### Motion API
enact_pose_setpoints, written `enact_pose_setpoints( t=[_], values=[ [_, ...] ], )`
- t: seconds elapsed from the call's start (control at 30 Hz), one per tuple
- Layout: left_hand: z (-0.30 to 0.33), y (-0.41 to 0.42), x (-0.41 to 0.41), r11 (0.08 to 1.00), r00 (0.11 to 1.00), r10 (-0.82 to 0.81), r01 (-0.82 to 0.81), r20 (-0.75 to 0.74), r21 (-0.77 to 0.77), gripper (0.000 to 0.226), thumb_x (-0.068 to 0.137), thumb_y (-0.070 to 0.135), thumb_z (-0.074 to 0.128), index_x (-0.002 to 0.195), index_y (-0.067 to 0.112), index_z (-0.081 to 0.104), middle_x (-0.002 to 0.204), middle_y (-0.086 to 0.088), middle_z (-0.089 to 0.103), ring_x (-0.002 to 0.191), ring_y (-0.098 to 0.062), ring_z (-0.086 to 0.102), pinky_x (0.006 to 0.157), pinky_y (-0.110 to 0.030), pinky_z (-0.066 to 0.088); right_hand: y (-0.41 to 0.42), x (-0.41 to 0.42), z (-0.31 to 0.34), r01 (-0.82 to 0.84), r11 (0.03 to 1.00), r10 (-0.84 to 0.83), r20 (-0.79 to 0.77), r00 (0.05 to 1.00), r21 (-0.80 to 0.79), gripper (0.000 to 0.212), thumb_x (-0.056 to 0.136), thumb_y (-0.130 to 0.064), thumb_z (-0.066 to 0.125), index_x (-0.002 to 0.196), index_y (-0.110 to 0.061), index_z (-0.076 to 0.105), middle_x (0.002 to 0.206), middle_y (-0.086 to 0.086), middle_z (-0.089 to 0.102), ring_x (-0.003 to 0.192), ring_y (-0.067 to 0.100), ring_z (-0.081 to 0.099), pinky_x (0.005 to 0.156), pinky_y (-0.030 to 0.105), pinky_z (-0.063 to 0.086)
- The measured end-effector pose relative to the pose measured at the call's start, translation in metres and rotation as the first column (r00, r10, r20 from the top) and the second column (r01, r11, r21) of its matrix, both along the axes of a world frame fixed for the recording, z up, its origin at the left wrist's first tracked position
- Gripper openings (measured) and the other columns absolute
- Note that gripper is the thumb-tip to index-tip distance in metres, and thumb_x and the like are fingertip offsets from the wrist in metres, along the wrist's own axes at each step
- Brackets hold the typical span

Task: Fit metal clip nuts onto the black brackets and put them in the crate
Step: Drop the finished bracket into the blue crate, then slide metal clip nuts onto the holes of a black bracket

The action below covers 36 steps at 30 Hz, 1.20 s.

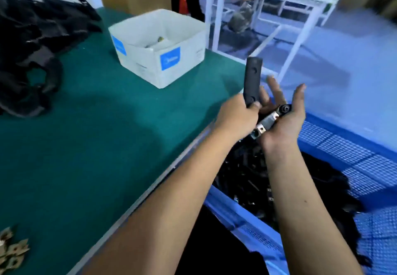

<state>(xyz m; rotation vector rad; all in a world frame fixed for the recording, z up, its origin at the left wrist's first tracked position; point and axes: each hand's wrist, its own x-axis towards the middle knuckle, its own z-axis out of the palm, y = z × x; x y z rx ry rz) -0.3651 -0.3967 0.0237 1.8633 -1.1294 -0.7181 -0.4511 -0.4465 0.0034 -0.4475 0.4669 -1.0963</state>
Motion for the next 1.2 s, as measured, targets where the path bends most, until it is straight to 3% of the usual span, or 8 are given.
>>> enact_pose_setpoints(
  t=[0.2,0.3,0.4,0.67,0.77,0.9,1.07,1.2],
  values=[
    [-0.088,-0.015,-0.055,0.910,0.979,-0.172,0.201,-0.113,0.363,0.056,0.101,0.051,0.053,0.130,0.003,0.060,0.135,-0.022,0.062,0.122,-0.037,0.061,0.102,-0.042,0.050,-0.028,-0.088,-0.110,0.152,0.909,-0.023,-0.316,0.949,0.389,0.054,0.104,-0.060,0.038,0.100,-0.012,0.062,0.122,0.019,0.070,0.094,0.032,0.069,0.084,0.044,0.054],
    [-0.112,-0.007,-0.058,0.869,0.973,-0.215,0.229,-0.083,0.439,0.057,0.103,0.049,0.051,0.135,0.002,0.059,0.140,-0.021,0.060,0.128,-0.036,0.058,0.106,-0.040,0.047,-0.024,-0.101,-0.155,0.181,0.881,0.067,-0.493,0.867,0.436,0.057,0.107,-0.055,0.036,0.133,-0.009,0.057,0.138,0.018,0.062,0.123,0.034,0.061,0.095,0.042,0.044],
    [-0.121,-0.003,-0.053,0.854,0.956,-0.292,0.265,-0.009,0.448,0.048,0.104,0.045,0.051,0.114,0.002,0.068,0.120,-0.020,0.069,0.116,-0.036,0.063,0.099,-0.040,0.049,-0.019,-0.098,-0.186,0.289,0.870,0.065,-0.675,0.735,0.399,0.058,0.107,-0.044,0.049,0.146,-0.002,0.050,0.143,0.015,0.059,0.132,0.029,0.055,0.108,0.040,0.039],
    [-0.084,-0.007,-0.032,0.986,0.979,-0.156,0.146,0.131,0.086,0.020,0.102,0.031,0.057,0.097,0.017,0.069,0.100,0.001,0.073,0.098,-0.024,0.066,0.090,-0.039,0.053,-0.027,-0.069,-0.155,0.500,0.866,-0.160,-0.943,0.291,0.008,0.017,0.100,-0.027,0.060,0.093,-0.015,0.069,0.097,0.010,0.074,0.085,0.028,0.068,0.079,0.040,0.055],
    [-0.051,-0.011,-0.022,0.977,0.994,-0.096,0.105,0.056,-0.186,0.014,0.100,0.019,0.057,0.094,0.016,0.069,0.089,0.004,0.072,0.083,-0.024,0.072,0.083,-0.043,0.058,-0.025,-0.043,-0.111,0.333,0.860,-0.451,-0.881,0.143,-0.386,0.015,0.098,-0.022,0.060,0.097,-0.013,0.071,0.092,0.004,0.074,0.088,0.021,0.068,0.090,0.039,0.053],
    [0.000,0.000,0.019,0.881,0.994,0.108,-0.089,0.014,-0.465,0.014,0.095,0.015,0.056,0.087,0.016,0.068,0.079,0.010,0.068,0.076,-0.018,0.071,0.074,-0.041,0.059,0.001,0.023,-0.042,0.091,0.684,-0.719,-0.647,0.253,-0.724,0.012,0.094,-0.018,0.059,0.091,-0.014,0.070,0.076,-0.003,0.069,0.069,0.010,0.058,0.070,0.026,0.047],
    [0.041,0.055,0.098,0.720,0.894,0.442,-0.405,-0.079,-0.564,0.018,0.091,0.007,0.055,0.081,0.020,0.064,0.081,0.012,0.070,0.083,-0.007,0.068,0.080,-0.027,0.054,0.061,0.126,0.021,-0.279,0.545,-0.624,-0.605,0.496,-0.791,0.017,0.087,-0.013,0.064,0.077,-0.025,0.057,0.059,-0.010,0.057,0.053,0.006,0.044,0.052,0.023,0.034],
    [0.044,0.129,0.172,0.552,0.665,0.744,-0.660,-0.055,-0.510,0.014,0.090,0.008,0.057,0.086,0.015,0.068,0.084,0.009,0.069,0.089,-0.017,0.067,0.084,-0.029,0.050,0.115,0.212,0.041,-0.717,0.341,-0.430,-0.779,0.457,-0.609,0.013,0.088,-0.019,0.058,0.077,-0.017,0.063,0.073,-0.001,0.069,0.069,0.016,0.055,0.058,0.033,0.036]
  ],
)
